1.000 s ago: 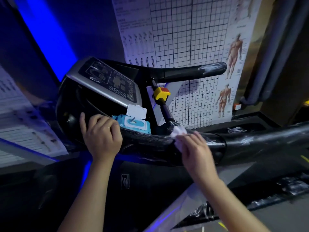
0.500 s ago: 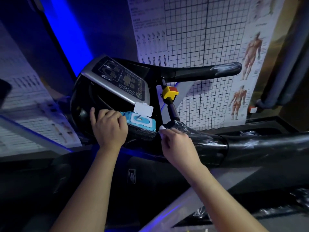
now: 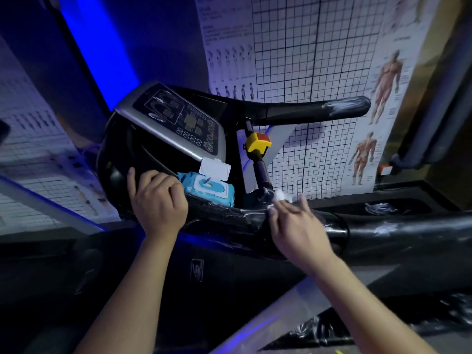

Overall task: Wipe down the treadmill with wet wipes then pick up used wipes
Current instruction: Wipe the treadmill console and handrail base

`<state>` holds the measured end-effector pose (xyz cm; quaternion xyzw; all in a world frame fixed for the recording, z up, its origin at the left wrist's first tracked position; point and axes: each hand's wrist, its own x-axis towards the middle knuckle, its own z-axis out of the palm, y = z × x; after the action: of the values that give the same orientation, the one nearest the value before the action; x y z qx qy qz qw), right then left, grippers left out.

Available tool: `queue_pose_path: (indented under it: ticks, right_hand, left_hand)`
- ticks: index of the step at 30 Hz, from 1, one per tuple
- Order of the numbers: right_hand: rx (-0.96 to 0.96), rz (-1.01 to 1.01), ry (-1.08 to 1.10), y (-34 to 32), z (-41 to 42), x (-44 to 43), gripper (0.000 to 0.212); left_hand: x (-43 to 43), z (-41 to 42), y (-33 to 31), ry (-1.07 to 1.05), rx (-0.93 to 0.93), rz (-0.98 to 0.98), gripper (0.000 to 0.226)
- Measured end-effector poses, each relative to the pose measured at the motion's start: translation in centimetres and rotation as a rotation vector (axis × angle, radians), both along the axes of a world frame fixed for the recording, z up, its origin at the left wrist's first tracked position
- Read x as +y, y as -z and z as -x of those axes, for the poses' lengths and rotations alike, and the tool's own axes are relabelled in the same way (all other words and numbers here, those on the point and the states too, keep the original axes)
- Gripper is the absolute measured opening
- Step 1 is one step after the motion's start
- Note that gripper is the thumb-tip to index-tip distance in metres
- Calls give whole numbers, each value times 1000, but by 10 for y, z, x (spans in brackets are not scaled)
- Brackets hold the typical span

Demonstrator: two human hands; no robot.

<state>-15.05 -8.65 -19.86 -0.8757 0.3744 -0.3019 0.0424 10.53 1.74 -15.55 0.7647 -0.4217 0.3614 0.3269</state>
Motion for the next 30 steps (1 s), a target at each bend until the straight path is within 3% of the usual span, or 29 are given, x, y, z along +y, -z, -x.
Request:
queue_pose_path:
  ticks: [4, 7, 11, 15, 18, 21, 26, 30]
  right_hand:
    - [-77, 39, -194, -10, -26, 34, 45]
    - [-61, 118, -179, -7, -22, 28, 40]
    - [71, 75, -113, 0, 16, -12, 45]
    - [253, -162, -43, -12, 31, -38, 50]
    - [464, -340, -116, -28, 6, -58, 49]
    - [518, -437, -184, -37, -17, -69, 49]
    - [232, -492, -203, -44, -2, -62, 40]
    - [185, -521, -203, -41, 21, -75, 31]
  left_hand:
    - [0, 1, 0, -2, 4, 1, 39]
    - [0, 0, 0, -10, -8, -9, 39]
    - [-1, 0, 1, -13, -14, -4, 39]
    - [-2, -3, 2, -13, -19, 10, 39]
    - [-1, -3, 1, -9, -14, 10, 38]
    - [-1, 0, 0, -3, -5, 13, 38]
    - [-1, 0, 0, 7, -8, 19, 37]
    - [0, 0, 1, 9, -13, 30, 36]
